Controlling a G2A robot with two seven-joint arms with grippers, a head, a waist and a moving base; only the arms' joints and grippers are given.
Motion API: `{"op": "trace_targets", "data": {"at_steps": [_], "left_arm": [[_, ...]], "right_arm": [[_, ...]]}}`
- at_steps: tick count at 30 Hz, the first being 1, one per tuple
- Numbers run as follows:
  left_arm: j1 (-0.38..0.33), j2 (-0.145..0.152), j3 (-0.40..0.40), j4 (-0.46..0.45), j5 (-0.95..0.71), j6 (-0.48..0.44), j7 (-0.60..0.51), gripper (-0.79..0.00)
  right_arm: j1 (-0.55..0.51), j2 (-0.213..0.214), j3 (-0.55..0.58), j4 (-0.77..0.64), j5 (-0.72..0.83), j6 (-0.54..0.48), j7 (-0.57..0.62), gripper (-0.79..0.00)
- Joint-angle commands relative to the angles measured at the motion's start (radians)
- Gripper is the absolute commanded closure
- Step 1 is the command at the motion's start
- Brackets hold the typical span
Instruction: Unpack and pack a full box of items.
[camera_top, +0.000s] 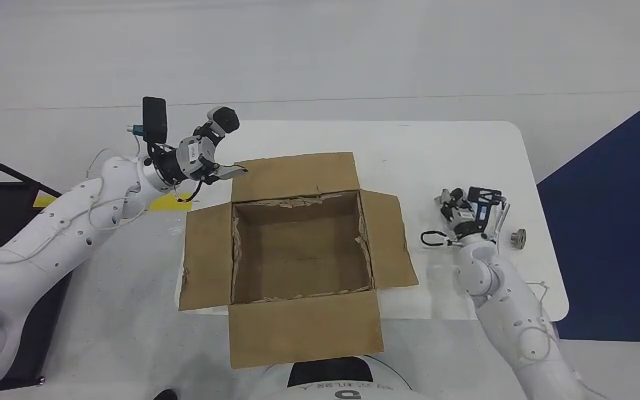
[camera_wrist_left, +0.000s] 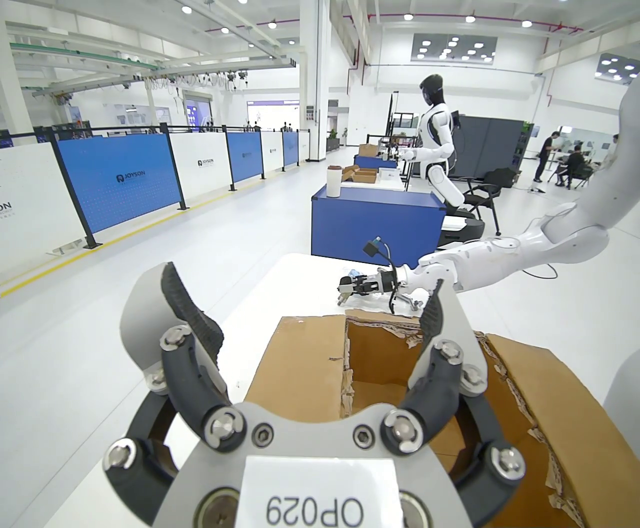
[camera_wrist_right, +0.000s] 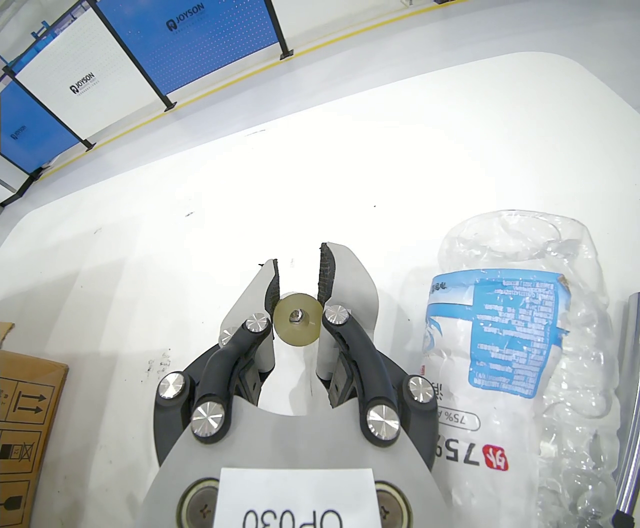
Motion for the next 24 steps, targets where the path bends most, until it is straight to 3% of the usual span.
{"op": "trace_targets", "data": {"at_steps": [1, 14, 24], "left_arm": [[0.0, 0.0, 0.0, 0.0, 0.0, 0.0, 0.0, -0.785], [0.0, 0.0, 0.0, 0.0, 0.0, 0.0, 0.0, -0.785], [0.0, 0.0, 0.0, 0.0, 0.0, 0.0, 0.0, -0.785]], "right_arm": [[-0.005, -0.001, 0.001, -0.007, -0.002, 0.005, 0.005, -0.055], [-0.024, -0.008, 0.01, -0.024, -0.017, 0.01, 0.036, -0.231], [-0.051, -0.012, 0.024, -0.046, -0.03, 0.014, 0.03, -0.265]]}}
